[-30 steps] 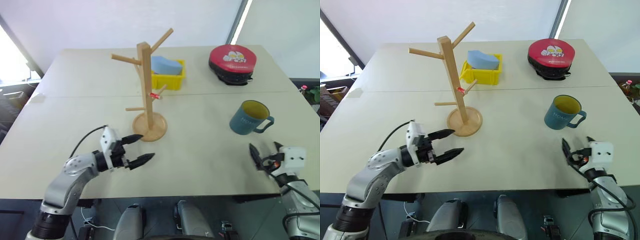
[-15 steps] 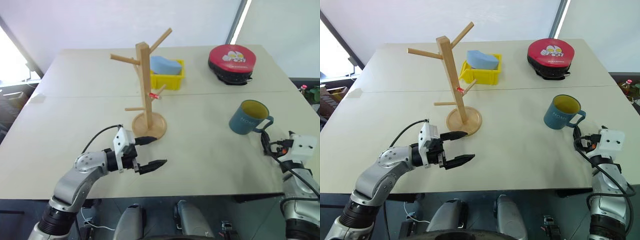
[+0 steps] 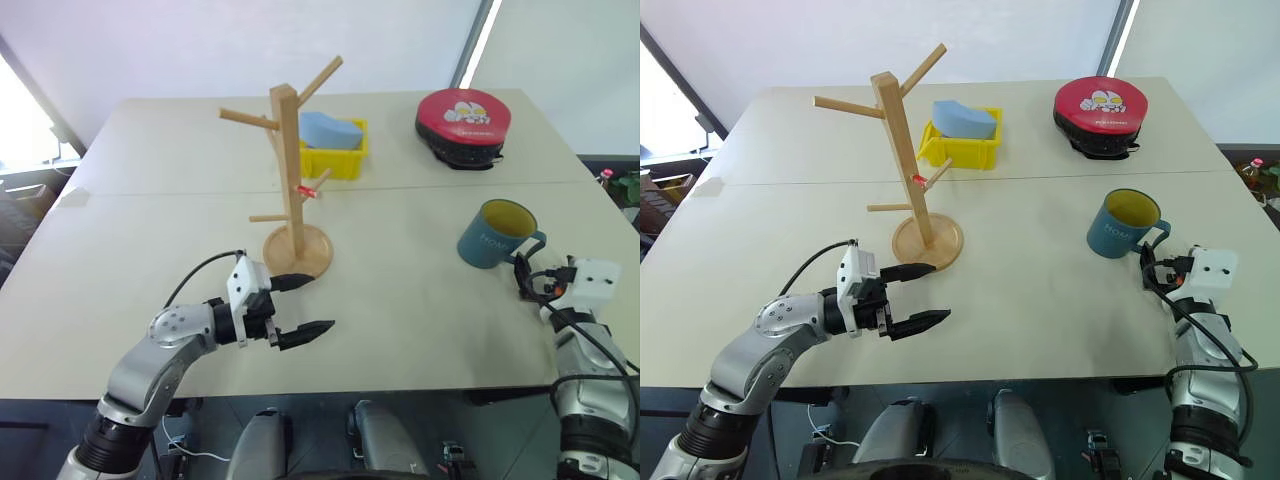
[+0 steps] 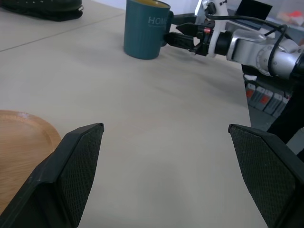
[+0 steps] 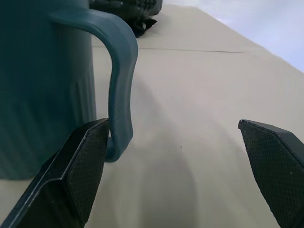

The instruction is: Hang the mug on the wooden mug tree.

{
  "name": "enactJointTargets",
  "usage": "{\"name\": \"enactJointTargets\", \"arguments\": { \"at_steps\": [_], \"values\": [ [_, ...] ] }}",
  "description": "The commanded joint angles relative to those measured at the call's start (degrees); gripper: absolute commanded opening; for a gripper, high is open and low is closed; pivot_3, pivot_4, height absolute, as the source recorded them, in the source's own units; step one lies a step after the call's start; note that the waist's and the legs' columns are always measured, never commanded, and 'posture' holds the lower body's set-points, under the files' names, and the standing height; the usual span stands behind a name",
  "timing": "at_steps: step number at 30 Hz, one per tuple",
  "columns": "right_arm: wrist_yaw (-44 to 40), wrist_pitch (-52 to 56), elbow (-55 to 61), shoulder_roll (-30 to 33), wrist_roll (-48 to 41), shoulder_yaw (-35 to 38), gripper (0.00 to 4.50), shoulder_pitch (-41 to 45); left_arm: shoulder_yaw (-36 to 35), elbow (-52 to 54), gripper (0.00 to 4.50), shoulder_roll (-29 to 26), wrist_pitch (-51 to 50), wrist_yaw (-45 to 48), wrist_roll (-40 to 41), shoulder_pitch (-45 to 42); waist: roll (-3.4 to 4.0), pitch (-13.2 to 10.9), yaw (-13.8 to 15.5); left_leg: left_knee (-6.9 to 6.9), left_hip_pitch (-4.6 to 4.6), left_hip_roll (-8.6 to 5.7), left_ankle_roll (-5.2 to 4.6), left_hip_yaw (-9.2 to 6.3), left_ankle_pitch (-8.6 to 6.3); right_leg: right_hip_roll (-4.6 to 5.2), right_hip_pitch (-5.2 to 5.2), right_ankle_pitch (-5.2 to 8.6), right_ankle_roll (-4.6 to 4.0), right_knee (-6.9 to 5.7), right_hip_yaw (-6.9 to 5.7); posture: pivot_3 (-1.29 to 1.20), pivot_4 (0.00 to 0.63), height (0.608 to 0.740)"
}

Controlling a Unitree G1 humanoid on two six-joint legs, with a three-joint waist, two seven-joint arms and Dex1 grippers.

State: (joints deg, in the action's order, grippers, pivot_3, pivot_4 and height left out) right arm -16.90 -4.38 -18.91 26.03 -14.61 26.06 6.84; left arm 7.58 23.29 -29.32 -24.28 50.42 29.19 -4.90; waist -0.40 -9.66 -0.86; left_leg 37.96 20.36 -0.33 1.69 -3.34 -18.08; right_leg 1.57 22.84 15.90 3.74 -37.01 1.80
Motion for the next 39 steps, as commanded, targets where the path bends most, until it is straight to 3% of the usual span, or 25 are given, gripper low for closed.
{"name": "enactJointTargets", "arguments": {
  "at_steps": [1, 3, 6, 13, 20, 24, 31, 39],
  "values": [
    [-0.8, -2.2, -1.7, 1.0, 0.5, -0.6, 4.43, 2.0, -0.8, 1.9, 4.50, -0.4, 1.0, 0.1, 0.1, -0.3, 0.00, 0.0, 0.0, 0.00, 0.00, 0.00, 0.00, 0.00, 0.00, 0.00, 0.00, -0.02, 0.03, 0.00, 0.00, 0.00, 0.150, 0.740],
    [-1.7, -2.5, -2.5, 0.8, 0.0, -0.9, 4.43, 2.7, -0.9, 1.9, 4.50, -0.5, 0.9, 0.1, 0.2, -0.3, 0.00, 0.0, 0.0, 0.00, 0.01, 0.00, 0.00, 0.00, 0.00, 0.01, 0.00, -0.02, 0.04, 0.00, 0.00, 0.00, 0.150, 0.740],
    [-2.9, -2.7, -2.3, 0.4, -0.6, -1.4, 3.66, 2.9, -1.0, 2.0, 4.50, -0.6, 0.8, 0.0, 0.2, -0.1, 0.00, 0.0, 0.0, 0.00, 0.01, 0.00, 0.00, 0.00, 0.00, 0.01, 0.00, -0.03, 0.04, 0.01, 0.00, 0.00, 0.150, 0.740],
    [-3.9, -2.6, -0.1, -0.3, -1.5, -1.8, 0.05, 2.1, -1.1, 2.2, 4.50, -0.9, 0.9, -0.4, 0.2, 0.2, 0.01, 0.0, 0.1, 0.00, 0.01, 0.00, 0.00, 0.00, 0.00, 0.02, 0.00, -0.03, 0.05, 0.00, 0.00, 0.00, 0.150, 0.740],
    [-5.0, -2.2, 8.7, 2.6, 5.3, -8.2, 0.05, -1.4, -2.0, 1.7, 4.50, -0.9, 0.6, -0.5, 1.0, -0.1, 0.03, 0.0, 0.0, 0.00, 0.02, 0.00, 0.00, -0.02, 0.00, 0.03, 0.01, -0.03, 0.05, 0.00, 0.01, 0.00, 0.150, 0.740],
    [-11.4, -3.5, 24.6, 9.0, 13.8, -17.9, 0.05, -4.4, -5.6, 0.7, 4.50, -2.3, 1.0, -0.1, 1.9, 2.1, 0.12, -0.1, -0.3, -0.02, -0.01, 0.04, 0.00, 0.00, 0.00, -0.02, 0.04, -0.03, 0.05, -0.01, 0.01, 0.00, 0.150, 0.740],
    [-17.4, 11.2, 48.9, 9.6, 15.8, -30.7, 0.05, 4.0, -12.2, -3.2, 4.50, -4.3, 4.7, 0.8, 1.2, 5.6, -0.02, -0.2, 0.3, -0.01, 0.03, 0.10, 0.00, -0.08, 0.00, -0.07, 0.11, -0.02, 0.04, -0.04, -0.06, 0.00, 0.150, 0.740],
    [-16.0, 27.6, 55.1, 4.7, 22.8, -39.0, 0.05, 17.2, -18.7, -7.8, 4.50, -4.9, 7.3, 0.0, 1.8, 3.8, -0.21, -0.2, 0.4, 0.01, 0.28, 0.01, 0.01, -0.16, 0.00, 0.17, 0.21, 0.03, -0.06, 0.10, -0.20, 0.00, 0.150, 0.740]
  ]
}}
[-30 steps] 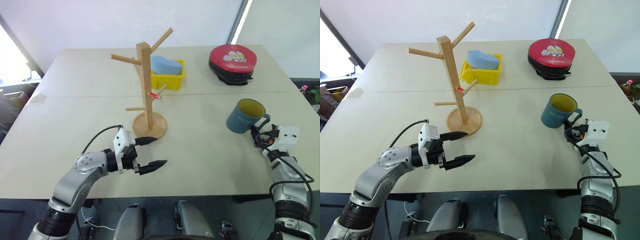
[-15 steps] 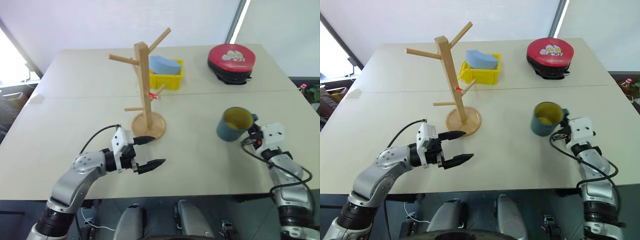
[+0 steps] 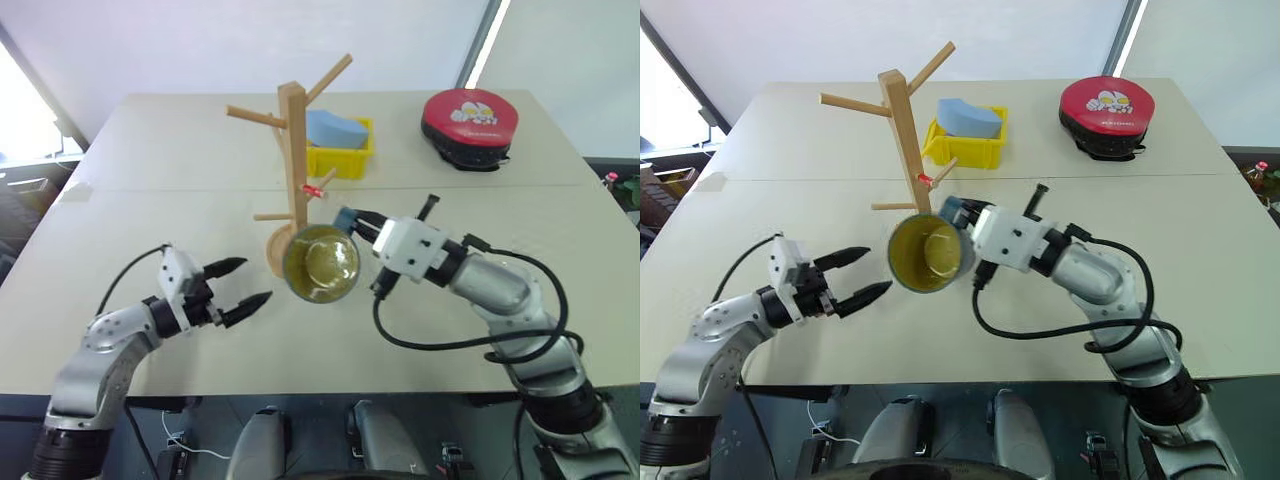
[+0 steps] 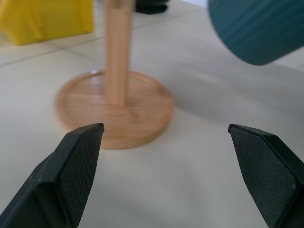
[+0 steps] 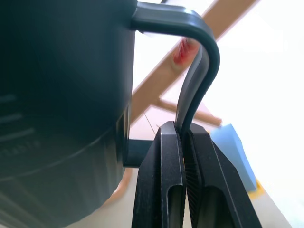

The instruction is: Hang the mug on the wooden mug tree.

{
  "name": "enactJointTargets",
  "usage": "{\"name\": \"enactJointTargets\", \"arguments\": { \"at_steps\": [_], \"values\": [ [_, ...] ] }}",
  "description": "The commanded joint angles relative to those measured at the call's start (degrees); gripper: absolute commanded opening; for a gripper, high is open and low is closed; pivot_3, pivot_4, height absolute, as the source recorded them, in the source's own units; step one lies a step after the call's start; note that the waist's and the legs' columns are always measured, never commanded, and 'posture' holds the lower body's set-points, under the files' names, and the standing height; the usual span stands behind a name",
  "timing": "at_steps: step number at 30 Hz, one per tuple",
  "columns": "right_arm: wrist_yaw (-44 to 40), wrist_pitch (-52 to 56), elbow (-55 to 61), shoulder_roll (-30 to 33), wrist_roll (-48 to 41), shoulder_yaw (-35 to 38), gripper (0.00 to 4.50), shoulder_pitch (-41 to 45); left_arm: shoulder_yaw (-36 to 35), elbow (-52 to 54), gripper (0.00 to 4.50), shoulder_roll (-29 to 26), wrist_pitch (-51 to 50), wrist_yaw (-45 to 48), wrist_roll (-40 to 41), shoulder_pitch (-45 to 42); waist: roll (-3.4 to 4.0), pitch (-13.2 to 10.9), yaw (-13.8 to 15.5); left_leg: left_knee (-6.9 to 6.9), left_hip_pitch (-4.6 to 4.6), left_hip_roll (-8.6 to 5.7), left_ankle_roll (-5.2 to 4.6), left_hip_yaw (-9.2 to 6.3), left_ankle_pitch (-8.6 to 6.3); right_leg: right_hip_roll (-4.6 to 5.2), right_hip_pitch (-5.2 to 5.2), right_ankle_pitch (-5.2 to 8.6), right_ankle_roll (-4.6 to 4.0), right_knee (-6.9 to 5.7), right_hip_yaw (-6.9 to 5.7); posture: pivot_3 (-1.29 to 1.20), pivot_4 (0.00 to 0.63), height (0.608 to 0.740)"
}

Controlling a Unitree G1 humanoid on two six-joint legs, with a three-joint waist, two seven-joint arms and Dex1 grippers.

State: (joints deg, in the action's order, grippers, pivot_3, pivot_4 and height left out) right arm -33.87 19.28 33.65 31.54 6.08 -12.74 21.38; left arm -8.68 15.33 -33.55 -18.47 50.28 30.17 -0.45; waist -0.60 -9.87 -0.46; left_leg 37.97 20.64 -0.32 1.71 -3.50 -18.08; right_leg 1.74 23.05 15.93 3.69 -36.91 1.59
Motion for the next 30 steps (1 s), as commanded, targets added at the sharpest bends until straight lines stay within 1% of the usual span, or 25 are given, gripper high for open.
{"name": "enactJointTargets", "arguments": {
  "at_steps": [1, 4, 11, 16, 24, 30],
  "values": [
    [1.2, 5.5, 2.7, -1.1, 2.7, -0.5, 0.05, 3.8, -2.8, -0.1, 4.50, -0.8, 1.6, 0.4, 0.8, -0.8, -0.01, 0.0, -0.1, 0.00, 0.04, -0.01, 0.00, 0.00, 0.00, 0.02, 0.03, -0.02, 0.04, 0.00, 0.00, 0.00, 0.150, 0.740],
    [0.9, 8.8, 3.3, -1.6, 3.6, -1.0, 0.05, 6.2, -3.4, -0.5, 4.50, -1.0, 1.7, 0.7, 0.8, -1.0, -0.01, 0.0, -0.2, 0.00, 0.24, -0.03, 0.00, 0.01, 0.00, 0.05, 0.24, -0.06, 0.09, 0.00, 0.00, 0.00, 0.150, 0.740],
    [0.4, 12.4, 4.1, -2.2, 4.3, -2.1, 0.05, 8.1, -4.0, -0.2, 4.50, -0.5, 1.7, 0.2, 1.6, -2.2, -0.02, 0.0, -0.2, -0.01, 0.37, -0.03, 0.01, -0.02, 0.00, 0.08, 0.35, -0.07, 0.09, 0.00, -0.04, 0.00, 0.150, 0.740],
    [0.2, 14.3, 4.1, -2.9, 4.4, -2.9, 0.05, 10.7, -5.6, 1.2, 4.50, -0.6, -0.4, 0.2, 5.2, -4.5, -0.02, 0.0, -0.3, -0.01, 0.38, -0.03, 0.01, -0.02, 0.00, 0.08, 0.37, -0.07, 0.10, -0.02, -0.04, 0.00, 0.150, 0.740],
    [-0.5, 16.5, 2.9, -3.4, 5.1, -4.9, 0.05, 13.2, -7.6, 4.9, 4.50, -4.6, -7.3, 1.1, 13.0, -8.8, -0.03, 0.0, -0.3, 0.00, 0.47, -0.04, 0.01, -0.03, 0.00, 0.07, 0.44, -0.08, 0.11, -0.02, -0.07, 0.00, 0.150, 0.740],
    [-0.1, 17.2, 1.4, -3.9, 6.1, -6.2, 0.05, 14.2, -7.8, 6.2, 4.50, -6.2, -9.1, 1.4, 14.9, -9.4, -0.03, 0.0, -0.4, 0.00, 0.48, -0.05, 0.01, -0.04, 0.00, 0.07, 0.46, -0.08, 0.11, -0.02, -0.08, 0.00, 0.150, 0.740]
  ]
}}
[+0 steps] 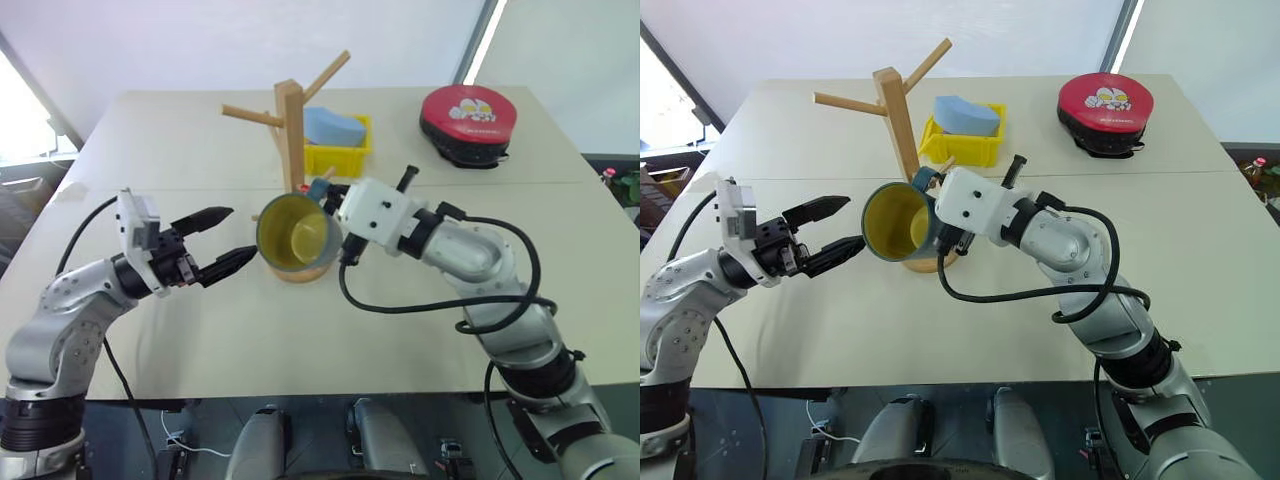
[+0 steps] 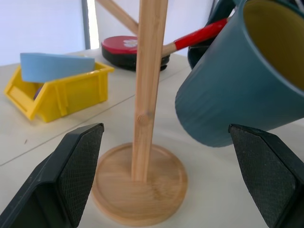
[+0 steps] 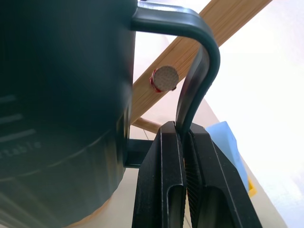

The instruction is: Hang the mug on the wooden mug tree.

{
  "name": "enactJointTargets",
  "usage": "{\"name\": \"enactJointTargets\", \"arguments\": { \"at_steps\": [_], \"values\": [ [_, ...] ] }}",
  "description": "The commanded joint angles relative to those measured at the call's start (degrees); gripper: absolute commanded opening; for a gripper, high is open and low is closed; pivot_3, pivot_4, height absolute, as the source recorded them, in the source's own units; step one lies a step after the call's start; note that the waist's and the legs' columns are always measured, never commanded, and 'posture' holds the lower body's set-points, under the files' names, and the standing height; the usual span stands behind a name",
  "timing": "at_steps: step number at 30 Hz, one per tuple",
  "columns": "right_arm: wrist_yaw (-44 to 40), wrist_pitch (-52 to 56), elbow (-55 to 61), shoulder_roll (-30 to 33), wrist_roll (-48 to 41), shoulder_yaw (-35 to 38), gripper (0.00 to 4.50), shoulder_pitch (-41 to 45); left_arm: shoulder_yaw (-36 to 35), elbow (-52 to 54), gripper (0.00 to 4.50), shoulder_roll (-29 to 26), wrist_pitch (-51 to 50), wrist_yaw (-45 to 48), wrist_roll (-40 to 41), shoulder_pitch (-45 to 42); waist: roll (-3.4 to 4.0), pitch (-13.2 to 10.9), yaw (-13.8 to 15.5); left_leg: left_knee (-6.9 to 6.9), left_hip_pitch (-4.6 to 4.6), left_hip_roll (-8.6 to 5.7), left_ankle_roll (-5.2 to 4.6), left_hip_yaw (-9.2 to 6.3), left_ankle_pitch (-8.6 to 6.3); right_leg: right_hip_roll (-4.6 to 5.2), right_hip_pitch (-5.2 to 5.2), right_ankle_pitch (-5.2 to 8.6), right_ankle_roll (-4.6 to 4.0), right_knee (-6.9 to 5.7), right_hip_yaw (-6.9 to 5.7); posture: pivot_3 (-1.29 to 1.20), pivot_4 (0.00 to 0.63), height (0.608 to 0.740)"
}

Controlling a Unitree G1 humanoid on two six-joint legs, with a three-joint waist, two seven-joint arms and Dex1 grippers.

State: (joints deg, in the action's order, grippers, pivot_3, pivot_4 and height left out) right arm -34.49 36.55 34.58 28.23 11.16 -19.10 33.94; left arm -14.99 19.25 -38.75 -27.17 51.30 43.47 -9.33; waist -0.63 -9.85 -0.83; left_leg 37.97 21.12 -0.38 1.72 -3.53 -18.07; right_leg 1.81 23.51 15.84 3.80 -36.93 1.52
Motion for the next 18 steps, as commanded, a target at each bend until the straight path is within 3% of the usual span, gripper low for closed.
{"name": "enactJointTargets", "arguments": {
  "at_steps": [1, 10, 13, 18],
  "values": [
    [0.8, 0.0, 0.0, -0.7, 1.2, 0.0, 0.05, 1.7, -1.4, 2.5, 4.50, -1.1, -0.6, 0.4, 1.8, -0.5, 0.00, 0.0, 0.0, 0.00, 0.00, 0.00, 0.00, 0.00, 0.00, 0.00, 0.01, 0.00, 0.00, 0.00, 0.00, 0.00, 0.150, 0.740],
    [1.5, 0.0, -2.9, -1.7, 2.7, -0.5, 0.05, 2.5, -0.8, 3.4, 4.50, -0.6, -0.9, -0.4, 1.8, -0.4, -0.01, 0.0, 0.0, 0.00, 0.01, -0.01, 0.02, 0.00, 0.01, -0.01, 0.01, 0.00, 0.00, -0.01, 0.00, 0.00, 0.150, 0.740],
    [1.3, -0.1, -3.0, -2.1, 2.2, 0.0, 1.01, 2.6, -0.7, 3.5, 4.50, -0.4, -0.9, -0.6, 1.8, -0.4, -0.01, 0.0, 0.0, 0.01, 0.01, -0.01, 0.02, 0.00, 0.01, -0.01, 0.01, 0.00, 0.00, -0.01, -0.01, 0.00, 0.150, 0.740],
    [1.3, -2.7, -2.8, -1.2, 3.2, 0.2, 3.59, 2.8, -0.6, 3.4, 4.50, -0.4, -0.8, -0.9, 1.7, -0.5, -0.01, 0.0, 0.0, 0.01, 0.01, -0.01, 0.02, 0.00, 0.01, -0.01, 0.01, 0.00, 0.00, -0.02, -0.01, 0.00, 0.150, 0.740]
  ]
}}
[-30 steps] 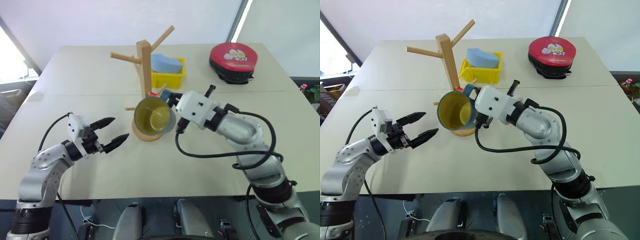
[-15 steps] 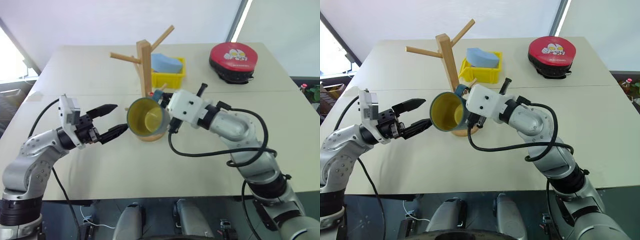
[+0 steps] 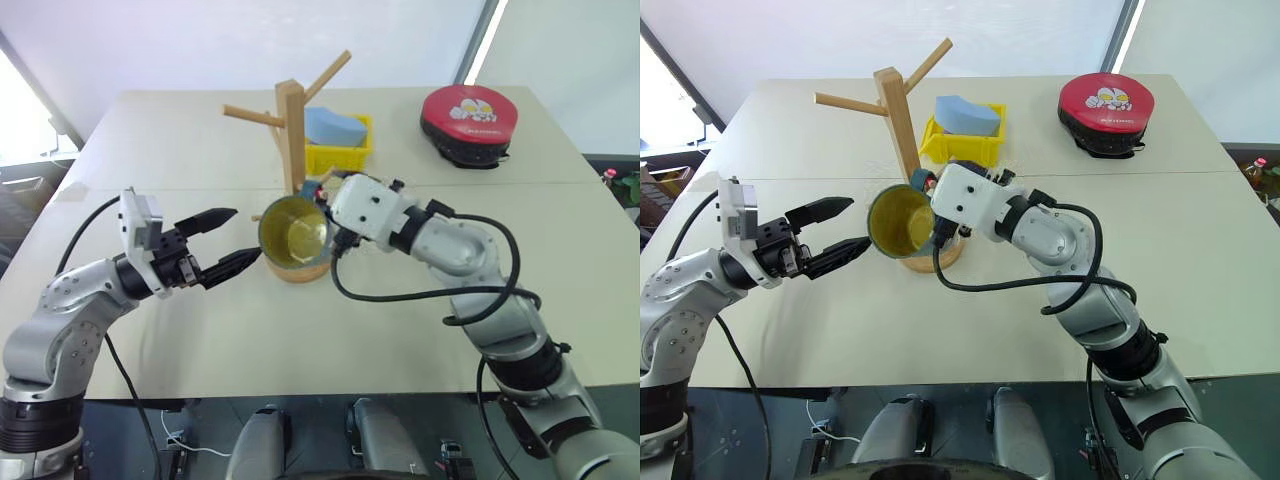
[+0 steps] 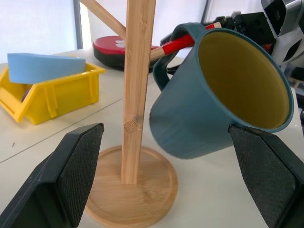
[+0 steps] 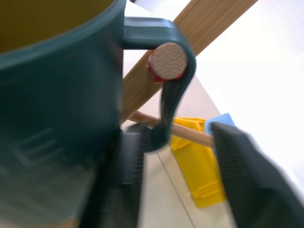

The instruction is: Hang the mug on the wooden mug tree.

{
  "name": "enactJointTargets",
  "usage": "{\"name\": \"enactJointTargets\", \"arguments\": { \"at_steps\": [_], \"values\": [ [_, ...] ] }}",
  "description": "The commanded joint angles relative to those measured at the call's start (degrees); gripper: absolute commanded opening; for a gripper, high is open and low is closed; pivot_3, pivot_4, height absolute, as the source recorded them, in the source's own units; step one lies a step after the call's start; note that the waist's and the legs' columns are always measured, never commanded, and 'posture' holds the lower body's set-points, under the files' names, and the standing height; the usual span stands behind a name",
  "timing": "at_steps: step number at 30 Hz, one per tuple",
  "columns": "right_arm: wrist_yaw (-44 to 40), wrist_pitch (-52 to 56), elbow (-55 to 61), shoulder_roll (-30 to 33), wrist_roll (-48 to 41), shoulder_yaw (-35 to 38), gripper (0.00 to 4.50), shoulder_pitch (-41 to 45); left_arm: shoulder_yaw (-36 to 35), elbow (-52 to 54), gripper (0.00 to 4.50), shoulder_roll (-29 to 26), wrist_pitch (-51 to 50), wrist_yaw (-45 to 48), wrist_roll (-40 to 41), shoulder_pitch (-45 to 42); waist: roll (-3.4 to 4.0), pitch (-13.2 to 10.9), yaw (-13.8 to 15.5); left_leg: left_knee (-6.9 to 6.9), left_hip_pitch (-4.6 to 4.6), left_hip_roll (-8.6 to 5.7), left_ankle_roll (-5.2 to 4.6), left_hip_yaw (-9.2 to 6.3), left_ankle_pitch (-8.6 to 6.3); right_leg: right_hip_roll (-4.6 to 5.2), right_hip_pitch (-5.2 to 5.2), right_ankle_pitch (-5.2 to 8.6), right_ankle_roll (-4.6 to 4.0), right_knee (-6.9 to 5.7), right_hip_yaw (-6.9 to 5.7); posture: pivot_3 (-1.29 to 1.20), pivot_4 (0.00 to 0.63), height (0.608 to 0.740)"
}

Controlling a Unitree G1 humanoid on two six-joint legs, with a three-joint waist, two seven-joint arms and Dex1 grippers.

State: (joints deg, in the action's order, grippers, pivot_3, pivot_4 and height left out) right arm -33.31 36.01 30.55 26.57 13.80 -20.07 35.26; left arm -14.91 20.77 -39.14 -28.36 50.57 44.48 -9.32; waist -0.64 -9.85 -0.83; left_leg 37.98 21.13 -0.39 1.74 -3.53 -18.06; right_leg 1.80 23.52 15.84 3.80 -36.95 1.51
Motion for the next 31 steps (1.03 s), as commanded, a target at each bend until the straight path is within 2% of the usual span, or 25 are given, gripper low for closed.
{"name": "enactJointTargets", "arguments": {
  "at_steps": [1, 11, 14, 20, 25, 31],
  "values": [
    [-0.1, -2.7, 1.4, 0.8, 0.2, 1.9, 3.59, 1.2, -0.7, 1.8, 4.50, 0.1, 0.4, -0.3, 0.6, -0.5, 0.00, 0.0, 0.0, 0.00, 0.00, 0.00, 0.00, 0.00, 0.00, 0.00, 0.00, 0.00, 0.00, 0.00, 0.00, 0.00, 0.150, 0.740],
    [-7.5, -10.1, 3.5, 5.4, -15.9, 18.9, 3.59, -10.6, -3.2, -3.4, 4.50, 2.7, 2.6, -2.7, -0.6, 0.6, -0.05, 0.0, 0.1, 0.01, 0.00, -0.02, -0.01, -0.01, 0.00, 0.01, -0.05, 0.00, 0.01, 0.01, -0.01, 0.00, 0.150, 0.740],
    [-6.5, -9.4, 2.2, 3.2, -21.5, 24.5, 3.59, -15.4, -4.2, -5.6, 4.50, 3.2, 3.9, -3.7, -1.8, 1.5, -0.07, 0.0, 0.1, 0.02, -0.03, -0.01, -0.01, -0.01, 0.00, 0.00, -0.05, -0.01, 0.01, -0.04, 0.00, 0.00, 0.150, 0.740],
    [-0.9, -13.5, -7.7, -5.1, -29.6, 36.2, 3.59, -26.7, -5.4, -16.4, 4.50, 6.3, 10.3, -13.3, -12.2, 3.8, -0.07, 0.0, 0.2, -0.01, -0.26, 0.01, -0.01, 0.01, 0.00, -0.02, -0.24, 0.00, 0.01, -0.06, 0.02, 0.00, 0.150, 0.740],
    [-1.0, -19.3, -14.7, -5.7, -29.5, 36.7, 3.59, -31.7, -6.1, -21.0, 4.50, 9.4, 13.5, -17.7, -16.1, 6.2, -0.07, 0.0, 0.1, 0.01, -0.30, 0.00, -0.01, 0.03, -0.01, -0.01, -0.26, 0.00, 0.01, -0.09, 0.04, 0.00, 0.150, 0.740],
    [-0.4, -23.4, -19.9, -6.2, -29.6, 35.0, 3.59, -31.5, -6.1, -21.7, 4.50, 11.0, 15.3, -18.8, -17.3, 6.8, -0.07, 0.0, 0.1, -0.01, -0.35, 0.02, -0.01, 0.03, 0.00, -0.01, -0.26, -0.01, 0.01, -0.15, 0.05, 0.00, 0.150, 0.740]
  ]
}}
